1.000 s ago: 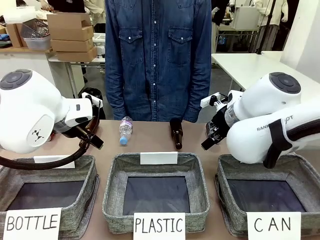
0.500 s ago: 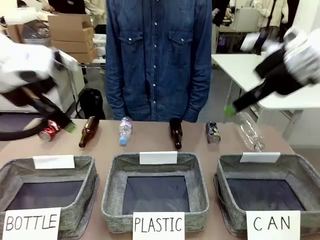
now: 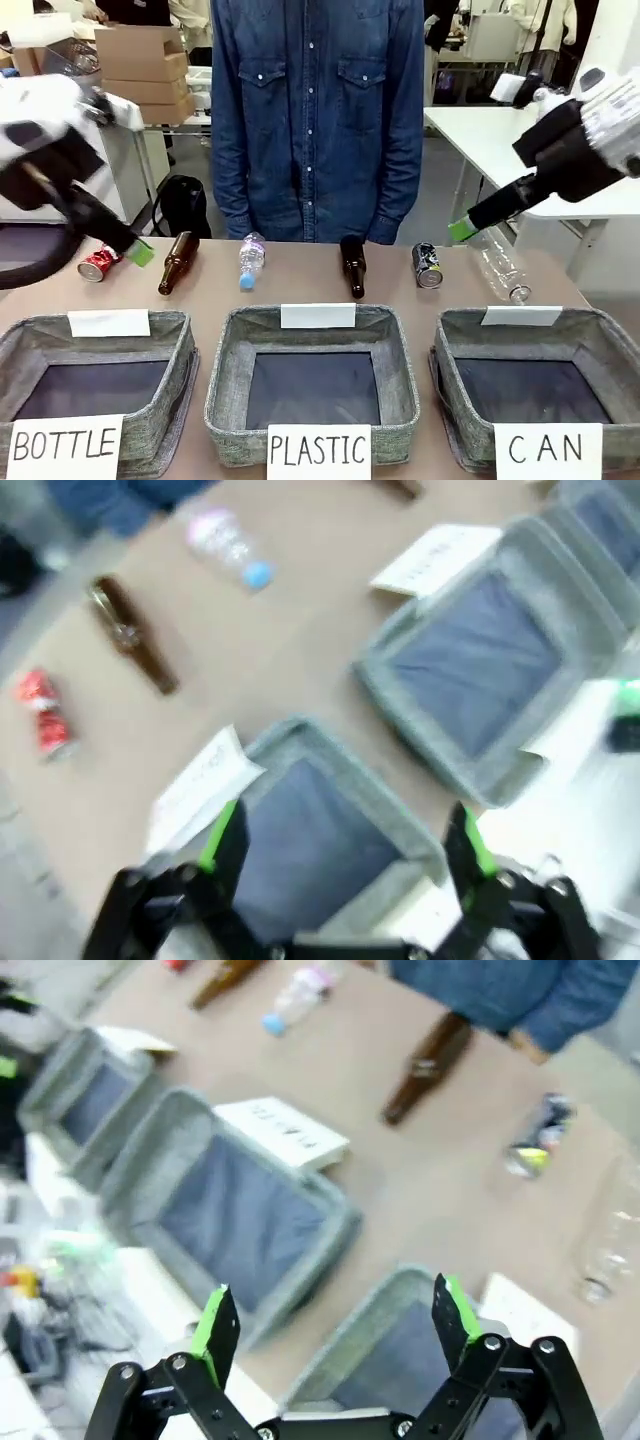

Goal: Sort the can waste into the basket.
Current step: Pick up the can waste from the table and place it in the right Fabric basket.

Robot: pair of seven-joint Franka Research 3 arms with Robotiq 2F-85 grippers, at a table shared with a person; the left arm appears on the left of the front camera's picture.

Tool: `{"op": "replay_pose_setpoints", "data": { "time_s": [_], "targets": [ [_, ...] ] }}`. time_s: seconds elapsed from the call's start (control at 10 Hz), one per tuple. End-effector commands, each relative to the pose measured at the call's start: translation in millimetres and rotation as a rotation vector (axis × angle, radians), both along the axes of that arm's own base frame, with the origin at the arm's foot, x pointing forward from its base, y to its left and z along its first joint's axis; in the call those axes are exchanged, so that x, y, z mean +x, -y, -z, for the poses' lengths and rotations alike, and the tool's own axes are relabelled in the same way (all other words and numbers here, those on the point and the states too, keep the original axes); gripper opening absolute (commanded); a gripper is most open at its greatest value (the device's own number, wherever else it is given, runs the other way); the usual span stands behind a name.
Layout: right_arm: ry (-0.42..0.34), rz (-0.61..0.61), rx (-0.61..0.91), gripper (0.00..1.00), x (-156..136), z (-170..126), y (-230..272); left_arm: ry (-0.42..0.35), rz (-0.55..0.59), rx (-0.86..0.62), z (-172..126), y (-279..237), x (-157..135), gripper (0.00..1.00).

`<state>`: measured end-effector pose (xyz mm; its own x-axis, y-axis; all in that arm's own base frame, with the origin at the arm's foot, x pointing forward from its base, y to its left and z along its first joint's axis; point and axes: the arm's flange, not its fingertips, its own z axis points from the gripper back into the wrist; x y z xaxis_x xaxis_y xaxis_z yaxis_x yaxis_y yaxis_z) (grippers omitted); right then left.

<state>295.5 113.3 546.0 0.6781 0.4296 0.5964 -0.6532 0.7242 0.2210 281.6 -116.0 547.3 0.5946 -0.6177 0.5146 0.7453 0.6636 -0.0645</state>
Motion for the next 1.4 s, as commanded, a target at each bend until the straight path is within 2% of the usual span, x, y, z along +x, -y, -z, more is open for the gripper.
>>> {"op": "replay_pose_setpoints", "data": {
  "time_s": [0.0, 0.1, 0.2, 0.3, 0.4, 0.5, 0.6, 0.7, 0.8, 1.3],
  "targets": [
    [-0.437, 0.186, 0.434, 1.0, 22, -12, 59, -0.311, 0.043, -0.387, -3, -79, 6, 1.0],
    [-0.574, 0.266, 0.577, 1.0, 31, -4, 94, -0.382, -0.028, -0.566, 7, -115, 9, 1.0],
    [-0.635, 0.292, 0.724, 1.0, 33, 3, 124, -0.413, -0.091, -0.712, 20, -142, 13, 1.0],
    [-0.629, 0.312, 0.848, 1.0, 28, 8, 153, -0.448, -0.178, -0.867, 38, -168, 17, 1.0],
    [-0.591, 0.329, 0.953, 1.0, 22, 12, 175, -0.492, -0.33, -1.115, 53, -192, 19, 1.0],
    [-0.564, 0.359, 1.005, 1.0, 18, 17, 189, -0.451, -0.418, -1.297, 62, -207, 18, 1.0],
    [-0.514, 0.442, 0.961, 1.0, 15, 20, 190, -0.407, -0.429, -1.345, 60, -209, 23, 1.0],
    [-0.557, 0.225, 0.813, 1.0, 16, 13, 195, -0.373, -0.409, -1.19, 50, -198, 36, 1.0],
    [-0.557, 0.225, 0.813, 1.0, 16, 13, 195, -0.46, -0.265, -1.059, 66, -230, 14, 1.0],
    [-0.557, 0.225, 0.813, 1.0, 16, 13, 195, -0.46, -0.265, -1.059, 66, -230, 14, 1.0]
  ]
}}
